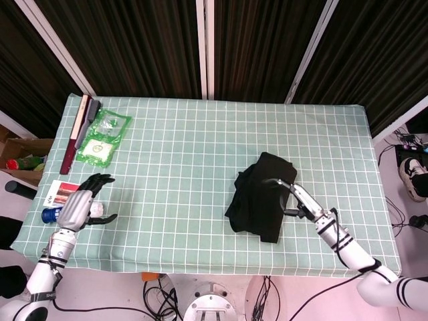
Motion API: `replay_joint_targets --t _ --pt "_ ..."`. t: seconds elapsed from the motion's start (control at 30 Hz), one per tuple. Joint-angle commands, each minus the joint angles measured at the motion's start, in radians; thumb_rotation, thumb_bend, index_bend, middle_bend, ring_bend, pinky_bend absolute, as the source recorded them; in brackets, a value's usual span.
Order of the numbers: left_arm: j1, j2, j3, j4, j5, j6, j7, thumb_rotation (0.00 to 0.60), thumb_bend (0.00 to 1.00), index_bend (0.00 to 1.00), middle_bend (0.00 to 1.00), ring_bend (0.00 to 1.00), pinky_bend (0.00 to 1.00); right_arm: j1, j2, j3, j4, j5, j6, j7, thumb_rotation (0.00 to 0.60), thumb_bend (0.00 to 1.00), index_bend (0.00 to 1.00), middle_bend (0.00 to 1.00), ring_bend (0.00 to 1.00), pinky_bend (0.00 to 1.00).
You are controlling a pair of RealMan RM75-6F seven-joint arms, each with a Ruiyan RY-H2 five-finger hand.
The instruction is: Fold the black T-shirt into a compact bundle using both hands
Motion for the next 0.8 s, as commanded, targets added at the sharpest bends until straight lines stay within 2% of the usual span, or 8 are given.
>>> replay_joint_targets --t 0.03,0.2,0.3,0.47,0.57,0.6,0.67,0.8 --pt "0.000 -0.001 0.000 0.000 -0.003 -0.003 0.002 0.600 0.14 0.20 0.12 0.06 0.15 0.066 -0.083 0.071 0.122 0.098 -0.148 0.047 0.600 0.78 0.27 0.22 0.11 0.24" --pt "0.003 0.002 0.003 0.002 -0.016 -0.011 0.008 0.600 0.14 0.20 0.12 0.06 0.15 0.099 -0.189 0.100 0.262 0.153 -0.265 0.074 0.600 0.78 0.27 0.22 0.11 0.24" --pt "0.006 0.006 0.004 0.002 -0.020 -0.010 0.010 0.600 0.14 0.20 0.12 0.06 0.15 0.103 -0.221 0.101 0.301 0.146 -0.283 0.097 0.600 0.78 0.27 0.22 0.11 0.24" --pt "0.014 0.026 0.004 0.001 -0.025 -0.003 0.020 0.600 0.14 0.20 0.12 0.06 0.15 0.056 -0.163 0.092 0.238 0.069 -0.137 0.114 0.600 0.75 0.27 0.23 0.11 0.24" --pt "0.029 0.046 0.004 0.014 -0.036 0.021 0.056 0.600 0.14 0.20 0.12 0.06 0.15 -0.003 -0.051 0.076 0.134 0.016 0.001 0.036 0.600 0.63 0.27 0.23 0.11 0.24" --pt "0.037 0.051 0.003 0.020 -0.041 0.036 0.075 0.600 0.14 0.20 0.12 0.06 0.15 -0.027 -0.010 0.068 0.103 0.003 0.042 -0.027 0.600 0.57 0.27 0.23 0.11 0.22" --pt "0.061 0.061 0.002 0.037 -0.054 0.081 0.126 0.600 0.14 0.20 0.12 0.06 0.15 -0.095 0.088 0.054 0.035 -0.002 0.133 -0.271 0.600 0.47 0.24 0.22 0.11 0.19" --pt "0.110 0.080 0.008 0.058 -0.052 0.168 0.197 0.600 0.14 0.20 0.12 0.06 0.15 -0.244 0.244 0.039 -0.116 0.085 0.265 -0.888 0.600 0.34 0.10 0.15 0.06 0.15"
